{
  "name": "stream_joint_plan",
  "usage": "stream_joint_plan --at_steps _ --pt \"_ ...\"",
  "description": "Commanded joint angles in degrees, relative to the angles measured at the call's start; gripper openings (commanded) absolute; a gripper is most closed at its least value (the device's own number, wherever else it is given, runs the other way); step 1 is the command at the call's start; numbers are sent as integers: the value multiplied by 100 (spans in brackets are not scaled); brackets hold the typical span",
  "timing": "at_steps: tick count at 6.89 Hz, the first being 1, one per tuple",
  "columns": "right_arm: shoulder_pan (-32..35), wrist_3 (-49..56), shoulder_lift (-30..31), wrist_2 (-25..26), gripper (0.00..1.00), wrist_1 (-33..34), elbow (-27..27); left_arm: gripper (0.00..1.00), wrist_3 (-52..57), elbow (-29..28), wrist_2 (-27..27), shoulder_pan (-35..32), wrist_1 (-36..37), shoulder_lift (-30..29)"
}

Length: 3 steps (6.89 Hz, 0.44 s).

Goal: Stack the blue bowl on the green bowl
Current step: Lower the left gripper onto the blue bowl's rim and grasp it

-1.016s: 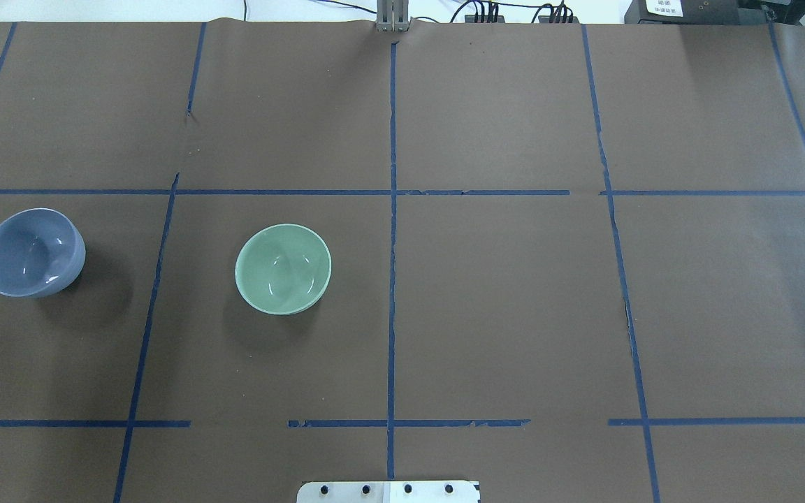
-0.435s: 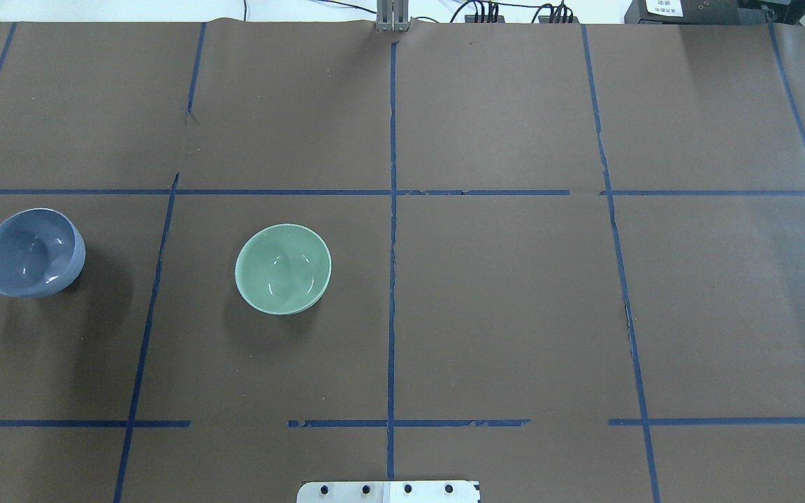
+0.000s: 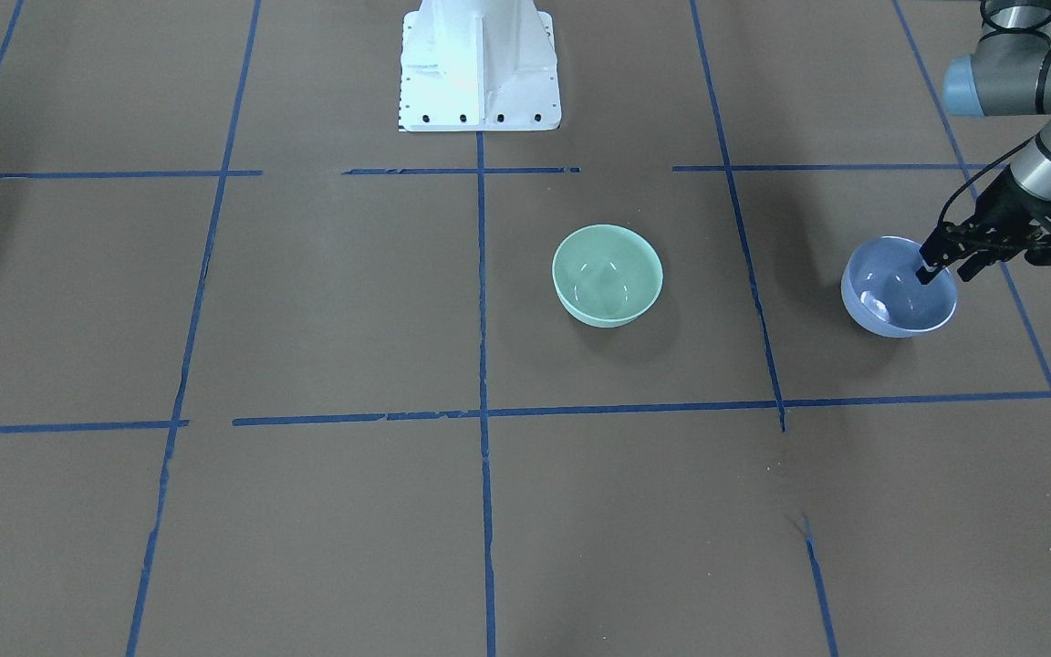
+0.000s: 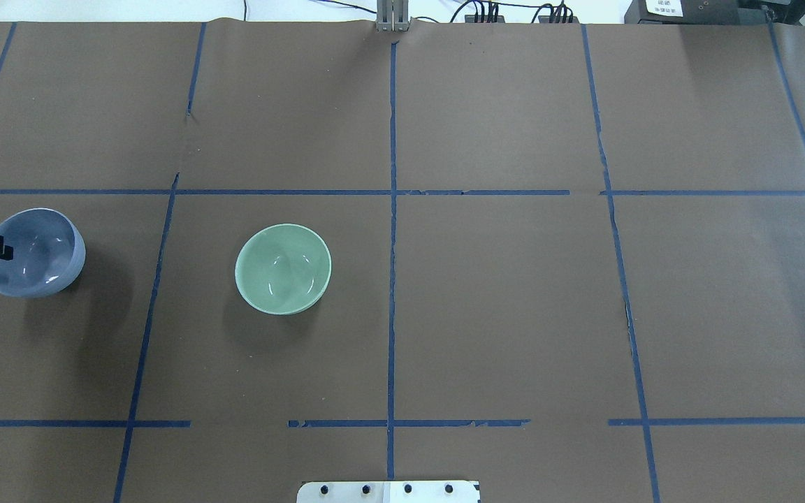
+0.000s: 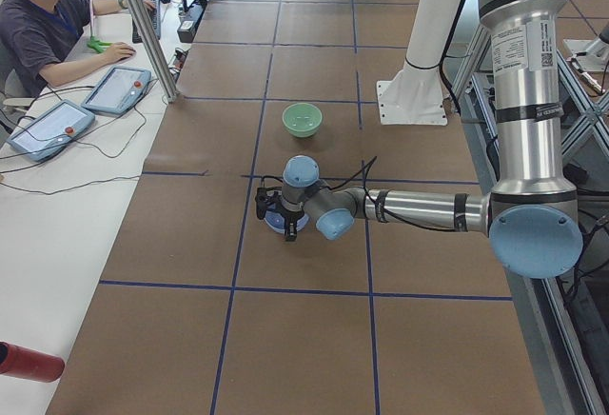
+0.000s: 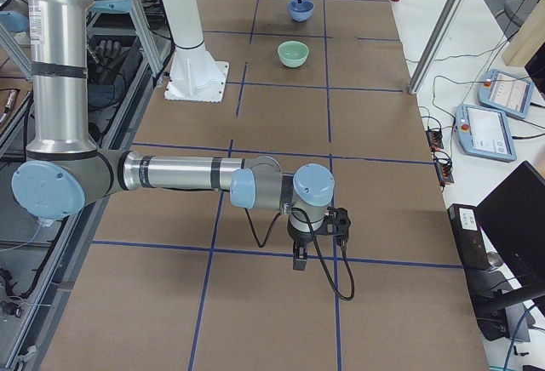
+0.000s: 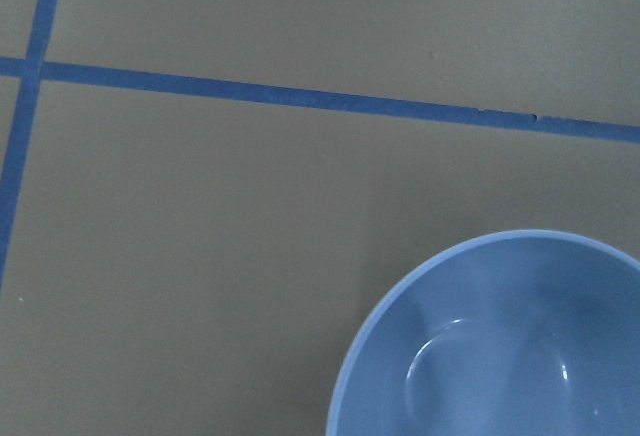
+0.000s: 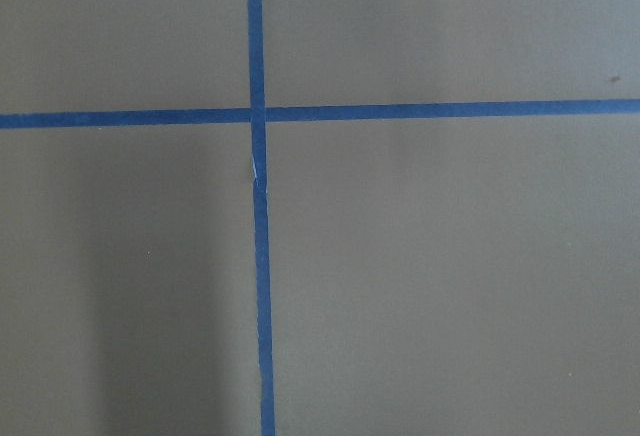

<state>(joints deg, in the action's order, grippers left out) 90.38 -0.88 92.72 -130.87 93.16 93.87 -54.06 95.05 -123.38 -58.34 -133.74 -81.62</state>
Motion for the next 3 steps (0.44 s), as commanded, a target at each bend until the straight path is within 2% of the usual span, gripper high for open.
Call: stream_joint_plan --at_steps 1,3 --pt "6 0 0 0 100 0 0 0 -122 5 15 34 15 6" --pt "6 0 -9 0 100 0 0 0 -105 327 -19 -37 67 67"
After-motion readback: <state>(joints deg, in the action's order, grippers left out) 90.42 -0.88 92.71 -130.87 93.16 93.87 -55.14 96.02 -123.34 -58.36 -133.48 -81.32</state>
